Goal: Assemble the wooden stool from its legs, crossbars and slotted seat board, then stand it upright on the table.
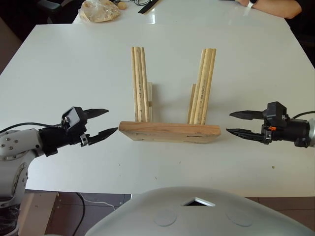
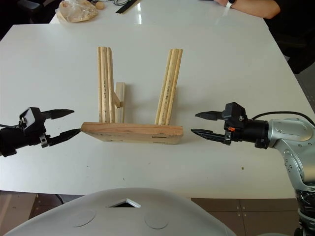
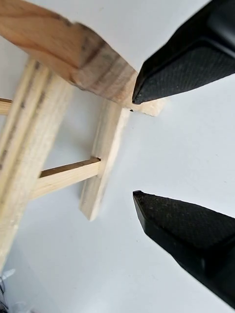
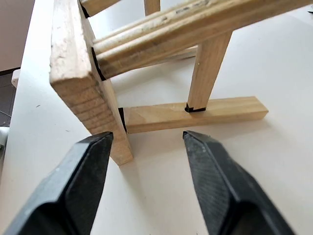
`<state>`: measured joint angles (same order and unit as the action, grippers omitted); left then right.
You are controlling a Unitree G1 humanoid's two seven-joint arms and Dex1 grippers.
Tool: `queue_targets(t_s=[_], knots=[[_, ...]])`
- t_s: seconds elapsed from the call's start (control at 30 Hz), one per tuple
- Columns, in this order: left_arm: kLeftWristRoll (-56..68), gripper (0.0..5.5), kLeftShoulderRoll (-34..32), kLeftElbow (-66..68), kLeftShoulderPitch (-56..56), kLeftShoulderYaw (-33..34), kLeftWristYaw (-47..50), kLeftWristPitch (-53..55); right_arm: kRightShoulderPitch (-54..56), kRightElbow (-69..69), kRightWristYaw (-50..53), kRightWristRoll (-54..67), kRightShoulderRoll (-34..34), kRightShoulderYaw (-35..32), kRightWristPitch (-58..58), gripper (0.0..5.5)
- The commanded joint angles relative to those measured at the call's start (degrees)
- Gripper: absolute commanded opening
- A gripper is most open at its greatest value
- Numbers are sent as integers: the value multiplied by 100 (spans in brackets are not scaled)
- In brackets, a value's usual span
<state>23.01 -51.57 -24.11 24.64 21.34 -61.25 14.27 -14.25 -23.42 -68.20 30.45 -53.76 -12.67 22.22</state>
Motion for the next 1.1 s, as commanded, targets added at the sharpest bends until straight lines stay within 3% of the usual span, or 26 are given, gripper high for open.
queue_targets(t_s=[0.03, 0.2, 0.57, 0.87, 0.97, 1.1], knots=[[-735, 394, 51, 967, 118, -432, -179, -1079, -177, 405, -185, -535, -46, 454, -463, 308], [-1433, 394, 509, 2209, -264, -1255, -68, -2570, 147, 921, -189, -1210, 260, 1409, -999, 308], [-1044, 394, 1109, 2253, -596, -1950, -96, -2600, 1003, 1464, -315, -1507, 775, 2345, -1269, 308], [-980, 394, 1428, 2103, -881, -2343, 41, -2349, 1161, 1684, -391, -1608, 877, 2579, -1407, 308], [-1007, 352, 1338, 2184, -833, -2389, -61, -2384, 1205, 1762, -432, -1629, 875, 2638, -1443, 308], [-981, 288, 1226, 2253, -843, -2378, -171, -2322, 1294, 1882, -406, -1672, 946, 2679, -1501, 250]])
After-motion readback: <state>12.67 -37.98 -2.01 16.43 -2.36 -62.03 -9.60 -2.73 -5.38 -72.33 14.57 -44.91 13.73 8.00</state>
